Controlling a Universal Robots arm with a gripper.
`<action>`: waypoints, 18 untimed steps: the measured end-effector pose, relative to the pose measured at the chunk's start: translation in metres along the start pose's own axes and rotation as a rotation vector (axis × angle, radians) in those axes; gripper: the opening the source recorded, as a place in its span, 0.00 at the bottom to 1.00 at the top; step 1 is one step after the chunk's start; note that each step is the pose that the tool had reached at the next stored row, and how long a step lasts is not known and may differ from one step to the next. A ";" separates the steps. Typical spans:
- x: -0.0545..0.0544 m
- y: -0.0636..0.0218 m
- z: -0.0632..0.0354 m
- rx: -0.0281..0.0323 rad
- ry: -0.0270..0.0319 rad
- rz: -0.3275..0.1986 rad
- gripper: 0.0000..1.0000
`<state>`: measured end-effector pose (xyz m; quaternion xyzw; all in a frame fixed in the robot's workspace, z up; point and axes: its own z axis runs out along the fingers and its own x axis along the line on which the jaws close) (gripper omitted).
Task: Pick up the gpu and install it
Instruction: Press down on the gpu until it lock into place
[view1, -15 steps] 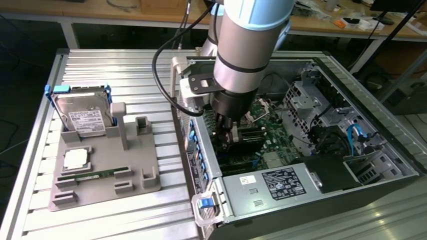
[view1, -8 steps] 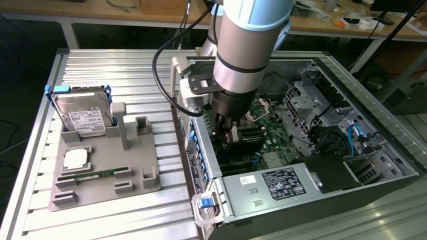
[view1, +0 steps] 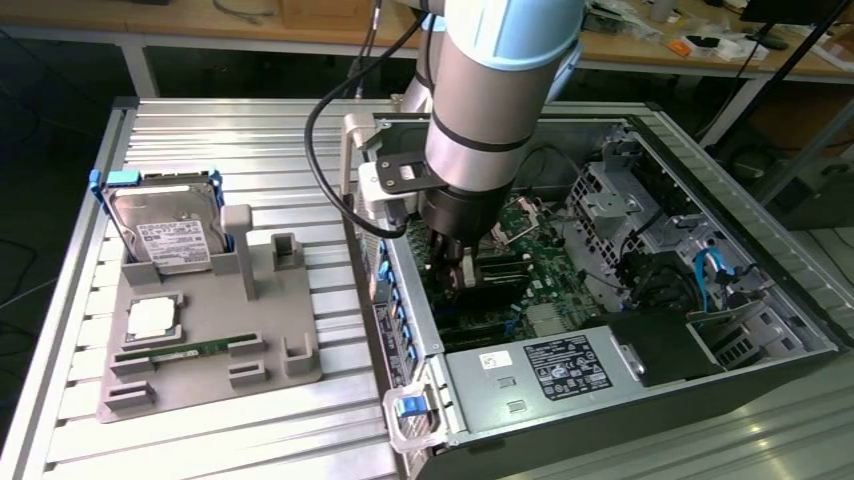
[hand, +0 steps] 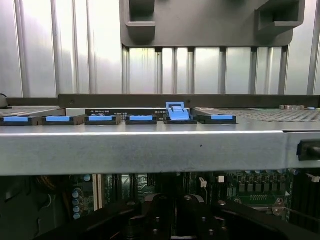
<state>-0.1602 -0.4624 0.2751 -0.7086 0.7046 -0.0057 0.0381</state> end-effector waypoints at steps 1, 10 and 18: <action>0.000 0.0000 0.0003 0.0001 -0.0001 0.000 0.11; 0.000 0.0001 0.0020 -0.0001 -0.0001 -0.002 0.11; -0.001 -0.0001 -0.0013 0.0000 0.0010 -0.002 0.11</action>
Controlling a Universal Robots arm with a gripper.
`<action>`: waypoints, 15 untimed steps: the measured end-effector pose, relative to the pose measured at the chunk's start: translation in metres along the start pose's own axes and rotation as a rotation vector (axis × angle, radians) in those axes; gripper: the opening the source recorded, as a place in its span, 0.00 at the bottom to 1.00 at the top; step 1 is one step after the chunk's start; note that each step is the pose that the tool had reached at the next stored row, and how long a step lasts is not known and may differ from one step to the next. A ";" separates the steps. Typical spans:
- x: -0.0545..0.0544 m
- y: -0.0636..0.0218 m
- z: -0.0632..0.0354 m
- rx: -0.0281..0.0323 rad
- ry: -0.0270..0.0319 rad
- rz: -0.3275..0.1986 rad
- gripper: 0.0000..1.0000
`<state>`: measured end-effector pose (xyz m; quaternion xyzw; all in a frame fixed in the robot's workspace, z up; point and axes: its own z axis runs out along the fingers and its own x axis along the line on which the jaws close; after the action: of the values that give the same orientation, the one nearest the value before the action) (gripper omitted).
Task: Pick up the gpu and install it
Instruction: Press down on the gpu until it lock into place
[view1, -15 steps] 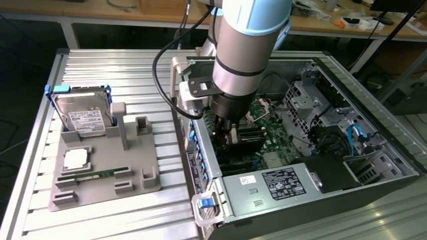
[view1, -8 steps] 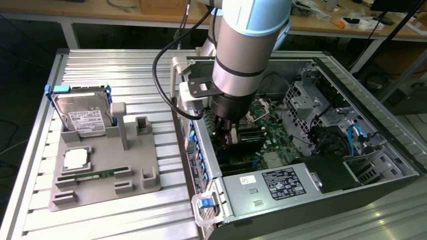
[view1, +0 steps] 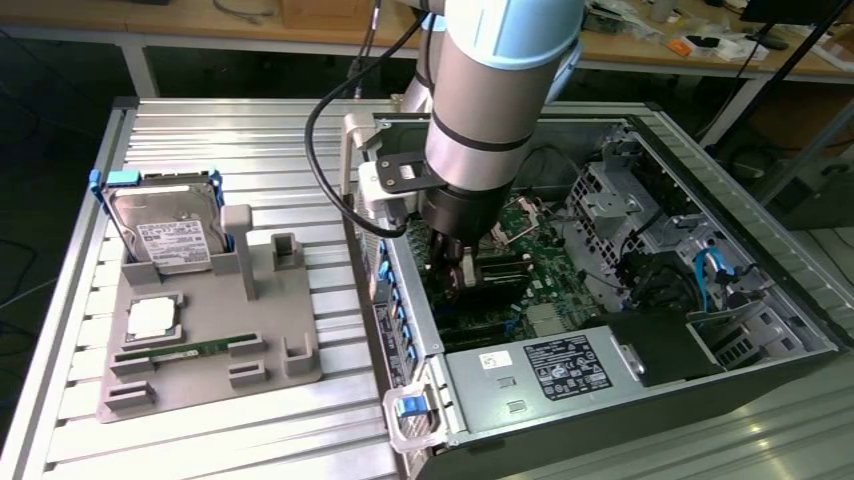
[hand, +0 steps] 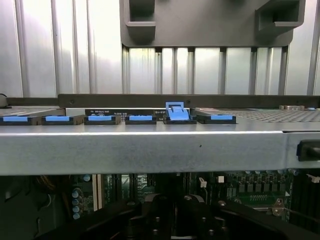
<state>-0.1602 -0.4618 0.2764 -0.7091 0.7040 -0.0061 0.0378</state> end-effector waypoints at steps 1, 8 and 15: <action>0.000 -0.0001 -0.0008 0.0000 0.0002 0.000 0.11; -0.001 -0.0007 -0.0104 0.0000 0.0034 0.000 0.11; -0.005 0.0173 -0.0201 0.0384 0.0125 -0.002 0.11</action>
<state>-0.1788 -0.4577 0.2955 -0.7091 0.7031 -0.0240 0.0470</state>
